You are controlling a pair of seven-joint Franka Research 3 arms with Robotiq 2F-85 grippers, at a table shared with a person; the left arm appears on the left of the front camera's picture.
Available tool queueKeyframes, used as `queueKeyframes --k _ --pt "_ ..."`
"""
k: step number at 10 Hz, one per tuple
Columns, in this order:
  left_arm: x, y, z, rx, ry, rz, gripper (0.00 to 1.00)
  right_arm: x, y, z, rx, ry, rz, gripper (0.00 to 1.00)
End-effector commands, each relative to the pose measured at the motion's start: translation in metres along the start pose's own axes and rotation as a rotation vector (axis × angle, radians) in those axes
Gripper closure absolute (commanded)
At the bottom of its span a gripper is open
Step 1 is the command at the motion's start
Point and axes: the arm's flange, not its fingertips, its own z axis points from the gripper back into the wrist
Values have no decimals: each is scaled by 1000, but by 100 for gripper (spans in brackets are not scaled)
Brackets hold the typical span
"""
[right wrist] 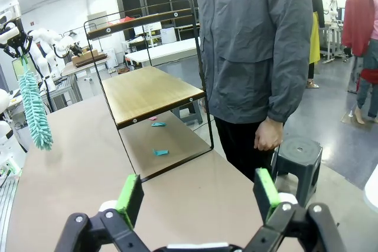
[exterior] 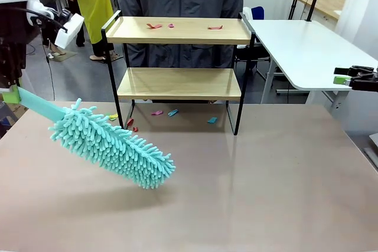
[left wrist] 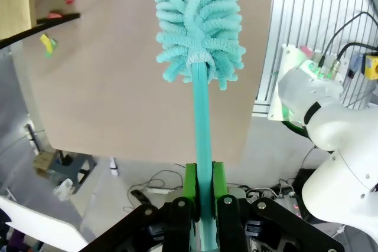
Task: Clean the shelf.
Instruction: Clean the specific section of the Shelf indicated by the human with the Duster.
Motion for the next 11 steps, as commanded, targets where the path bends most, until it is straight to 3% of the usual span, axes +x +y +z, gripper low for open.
queueKeyframes --k 1,11 --pt "-4 -3 -1 -11 -25 0 87 4 1 -1 0 -2 7 0" --pt "-4 -3 -1 -11 -25 0 87 4 1 -1 0 -2 7 0"
